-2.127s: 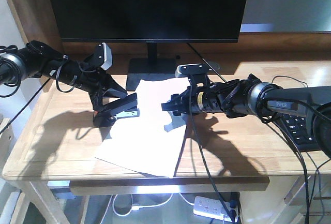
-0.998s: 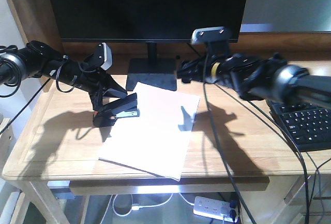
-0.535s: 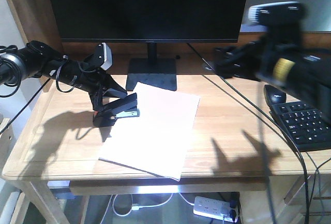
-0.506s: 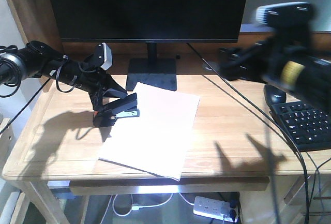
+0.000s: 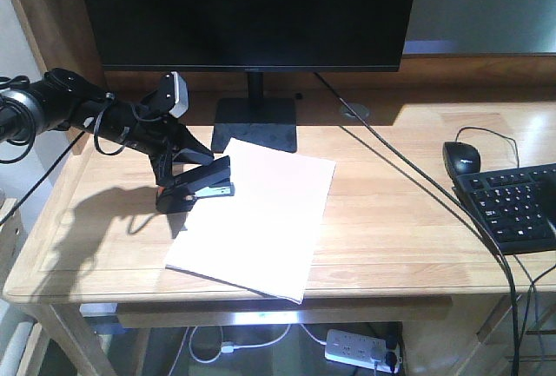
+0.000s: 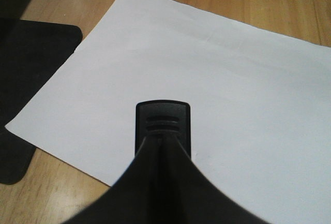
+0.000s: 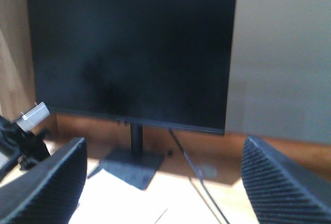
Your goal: Grab stapler and paper to desk for stapling
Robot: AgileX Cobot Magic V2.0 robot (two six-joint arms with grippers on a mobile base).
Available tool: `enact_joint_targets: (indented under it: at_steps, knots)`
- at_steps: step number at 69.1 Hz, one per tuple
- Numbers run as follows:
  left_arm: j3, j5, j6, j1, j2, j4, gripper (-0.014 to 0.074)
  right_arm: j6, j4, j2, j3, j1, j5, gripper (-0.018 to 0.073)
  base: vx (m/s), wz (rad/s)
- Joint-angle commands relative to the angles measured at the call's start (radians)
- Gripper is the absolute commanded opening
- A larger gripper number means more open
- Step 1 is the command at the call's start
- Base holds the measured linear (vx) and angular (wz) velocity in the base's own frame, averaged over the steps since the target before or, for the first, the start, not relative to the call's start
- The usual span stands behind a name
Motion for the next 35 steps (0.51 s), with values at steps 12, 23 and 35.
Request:
enact_joint_targets:
  at_steps: [12,23,35]
  knots:
    - [-0.027,0.015,-0.01,-0.003,-0.065,-0.064,-0.0006,0.035,-0.053,-0.232,0.157,-0.005,0.01,0.057,0.0,0.0]
    - [-0.027,0.015,-0.01,-0.003,-0.065,-0.064,-0.0006,0.045,-0.054,-0.251,0.171,-0.005,0.007,0.057,0.0,0.0]
    - [-0.027,0.015,-0.01,-0.003,-0.065,-0.064,-0.0006,0.045,-0.054,-0.251,0.171,-0.005,0.008,0.057,0.0,0.0]
